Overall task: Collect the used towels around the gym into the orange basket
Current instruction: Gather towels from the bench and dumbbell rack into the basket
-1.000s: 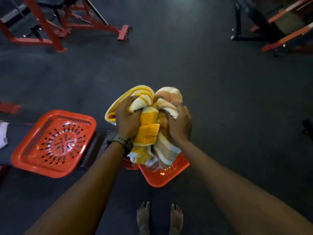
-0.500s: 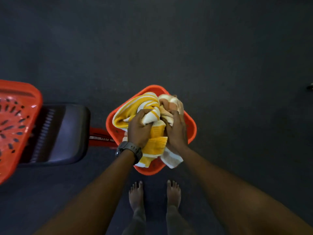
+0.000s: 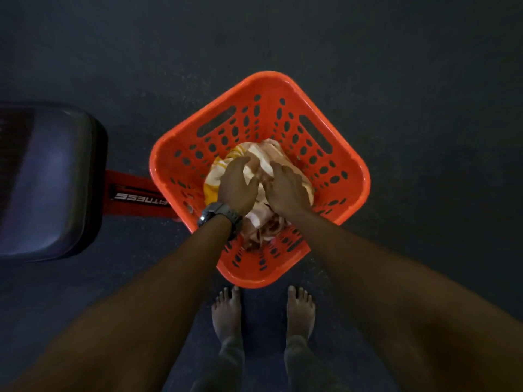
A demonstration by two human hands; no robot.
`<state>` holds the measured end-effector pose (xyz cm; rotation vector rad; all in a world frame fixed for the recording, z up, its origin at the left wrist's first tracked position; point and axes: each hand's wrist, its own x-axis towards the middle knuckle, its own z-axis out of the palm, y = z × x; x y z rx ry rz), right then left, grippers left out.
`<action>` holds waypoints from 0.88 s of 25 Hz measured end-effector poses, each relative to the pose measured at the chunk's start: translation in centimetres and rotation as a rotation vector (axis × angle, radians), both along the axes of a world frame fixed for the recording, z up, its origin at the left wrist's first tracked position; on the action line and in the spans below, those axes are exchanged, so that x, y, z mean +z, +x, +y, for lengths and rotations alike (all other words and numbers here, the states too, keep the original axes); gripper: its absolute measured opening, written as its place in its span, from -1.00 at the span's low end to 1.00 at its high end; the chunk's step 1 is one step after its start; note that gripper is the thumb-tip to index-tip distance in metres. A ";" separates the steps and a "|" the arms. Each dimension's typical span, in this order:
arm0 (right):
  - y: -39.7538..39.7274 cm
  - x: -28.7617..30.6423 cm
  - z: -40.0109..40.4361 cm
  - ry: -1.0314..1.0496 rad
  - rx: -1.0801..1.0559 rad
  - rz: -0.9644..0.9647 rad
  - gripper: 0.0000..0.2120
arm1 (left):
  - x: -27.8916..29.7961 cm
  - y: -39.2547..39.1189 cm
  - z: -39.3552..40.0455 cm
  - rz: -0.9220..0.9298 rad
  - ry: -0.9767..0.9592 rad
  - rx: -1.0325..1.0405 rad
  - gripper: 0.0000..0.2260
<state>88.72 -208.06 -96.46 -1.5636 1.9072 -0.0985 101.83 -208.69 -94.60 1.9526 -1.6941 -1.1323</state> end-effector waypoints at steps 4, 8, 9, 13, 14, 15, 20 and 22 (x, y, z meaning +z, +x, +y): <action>2.3 7.0 -2.3 -0.266 -0.122 -0.157 -0.70 | 7.8 1.2 -2.6 0.178 -0.144 0.168 -0.70; 6.4 22.4 -8.5 -0.356 -0.218 -0.412 -0.64 | 22.4 5.3 -7.7 0.304 -0.332 0.258 -0.76; 7.9 27.4 -9.7 -0.382 -0.211 -0.485 -0.63 | 27.3 6.7 -8.5 0.331 -0.382 0.270 -0.78; 15.1 46.5 -10.7 -0.453 -0.093 -0.732 -0.59 | 46.7 13.2 -7.2 0.347 -0.587 0.375 -0.74; 17.2 51.1 -9.7 -0.469 -0.027 -0.798 -0.59 | 51.9 15.0 -5.4 0.328 -0.652 0.429 -0.71; 19.3 55.6 -8.4 -0.480 0.042 -0.876 -0.59 | 56.9 16.7 -3.3 0.305 -0.720 0.495 -0.69; 28.2 71.2 2.3 -0.374 0.444 -1.116 -0.54 | 73.3 22.4 12.4 0.246 -0.992 0.833 -0.74; 30.5 73.4 6.8 -0.326 0.589 -1.128 -0.53 | 75.2 24.3 18.8 0.243 -1.034 0.967 -0.77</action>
